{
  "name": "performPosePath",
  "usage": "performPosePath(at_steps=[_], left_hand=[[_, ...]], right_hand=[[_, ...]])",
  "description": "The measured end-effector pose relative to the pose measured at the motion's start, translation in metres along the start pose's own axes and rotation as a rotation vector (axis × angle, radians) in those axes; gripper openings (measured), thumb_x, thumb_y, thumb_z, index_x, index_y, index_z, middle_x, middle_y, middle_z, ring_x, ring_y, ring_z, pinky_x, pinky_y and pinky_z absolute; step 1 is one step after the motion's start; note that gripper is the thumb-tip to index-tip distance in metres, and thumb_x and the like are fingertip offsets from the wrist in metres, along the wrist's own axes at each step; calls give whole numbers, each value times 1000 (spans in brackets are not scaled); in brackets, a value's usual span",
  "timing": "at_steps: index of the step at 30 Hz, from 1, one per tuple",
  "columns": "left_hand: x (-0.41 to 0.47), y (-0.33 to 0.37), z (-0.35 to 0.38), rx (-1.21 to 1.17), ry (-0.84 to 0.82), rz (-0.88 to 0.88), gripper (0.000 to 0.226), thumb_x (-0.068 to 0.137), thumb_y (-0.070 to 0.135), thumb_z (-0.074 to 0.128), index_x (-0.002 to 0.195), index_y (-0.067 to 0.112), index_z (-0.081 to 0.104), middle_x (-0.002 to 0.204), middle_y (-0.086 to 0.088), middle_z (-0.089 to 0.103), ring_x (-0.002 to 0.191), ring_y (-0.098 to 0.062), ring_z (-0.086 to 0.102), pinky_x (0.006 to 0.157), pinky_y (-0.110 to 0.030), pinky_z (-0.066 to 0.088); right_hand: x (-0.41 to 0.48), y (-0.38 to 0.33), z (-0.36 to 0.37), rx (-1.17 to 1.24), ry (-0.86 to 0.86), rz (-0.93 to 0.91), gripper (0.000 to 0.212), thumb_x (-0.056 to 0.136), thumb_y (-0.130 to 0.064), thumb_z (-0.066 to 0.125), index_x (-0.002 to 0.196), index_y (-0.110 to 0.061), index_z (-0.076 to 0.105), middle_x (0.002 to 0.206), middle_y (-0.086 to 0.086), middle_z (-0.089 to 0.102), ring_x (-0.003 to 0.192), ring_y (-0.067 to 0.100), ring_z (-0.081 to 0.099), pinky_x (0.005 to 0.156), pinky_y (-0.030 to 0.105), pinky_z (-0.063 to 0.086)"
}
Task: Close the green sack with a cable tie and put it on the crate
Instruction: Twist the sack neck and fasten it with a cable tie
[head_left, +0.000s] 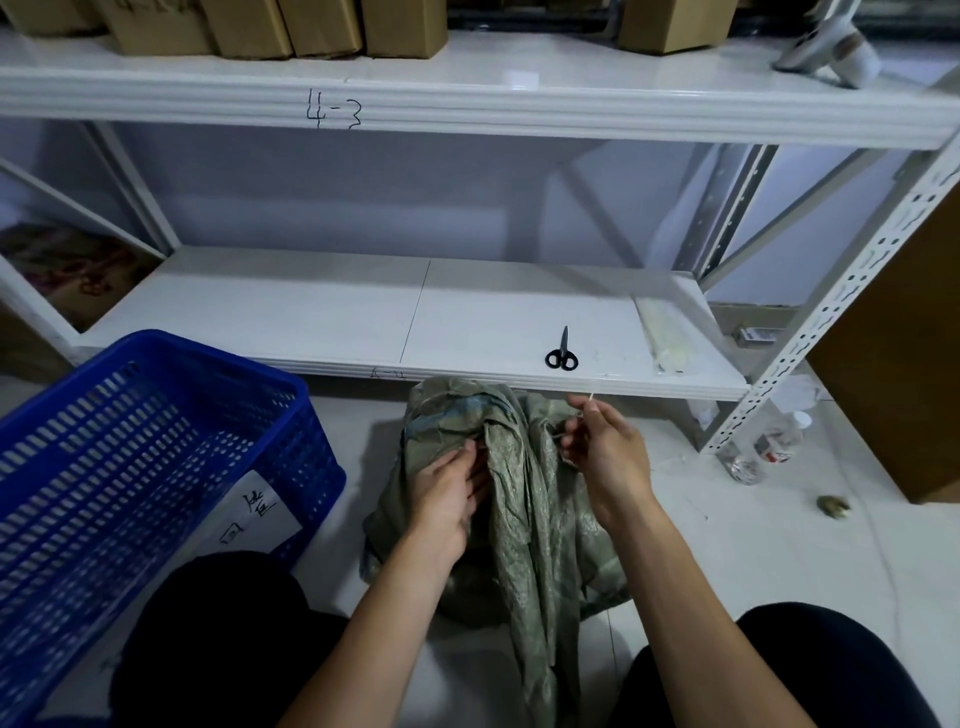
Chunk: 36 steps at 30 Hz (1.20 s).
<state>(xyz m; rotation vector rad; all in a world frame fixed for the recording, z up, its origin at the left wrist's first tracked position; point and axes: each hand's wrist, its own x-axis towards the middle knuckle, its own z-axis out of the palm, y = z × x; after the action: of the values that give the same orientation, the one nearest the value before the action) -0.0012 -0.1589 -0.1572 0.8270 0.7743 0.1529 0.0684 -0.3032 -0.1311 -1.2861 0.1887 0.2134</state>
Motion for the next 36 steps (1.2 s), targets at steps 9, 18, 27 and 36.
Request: performPosePath(at_steps=[9, 18, 27, 36], left_hand=[[8, -6, 0, 150, 56, 35, 14, 97, 13, 59, 103, 13, 72, 105, -11, 76, 96, -24, 72, 81, -33, 57], [-4, -4, 2, 885, 221, 764, 14, 96, 14, 60, 100, 16, 74, 111, 8, 66, 107, -10, 61, 100, -30, 47], [3, 13, 6, 964, 32, 1050, 17, 100, 20, 56, 102, 17, 72, 91, 10, 76, 76, -4, 67, 68, -24, 52], [19, 31, 17, 874, -325, 607, 12, 92, 16, 69, 87, 23, 77, 74, 11, 75, 72, 4, 67, 74, -17, 50]], right_hand=[[11, 21, 3, -446, 132, -255, 27, 104, -24, 44, 95, -23, 69, 82, 0, 71, 72, 17, 64, 71, 43, 54], [-1, 11, 8, -1095, 293, -803, 18, 97, -18, 59, 96, -9, 74, 87, 10, 72, 78, 27, 59, 68, 34, 43], [5, 22, 18, -1097, 79, -811, 18, 98, -22, 52, 103, -19, 69, 82, 8, 76, 71, 34, 69, 60, 38, 49], [-11, 24, 11, -985, 113, -726, 10, 97, -22, 57, 91, -16, 62, 61, 7, 68, 56, 35, 63, 52, 34, 34]])
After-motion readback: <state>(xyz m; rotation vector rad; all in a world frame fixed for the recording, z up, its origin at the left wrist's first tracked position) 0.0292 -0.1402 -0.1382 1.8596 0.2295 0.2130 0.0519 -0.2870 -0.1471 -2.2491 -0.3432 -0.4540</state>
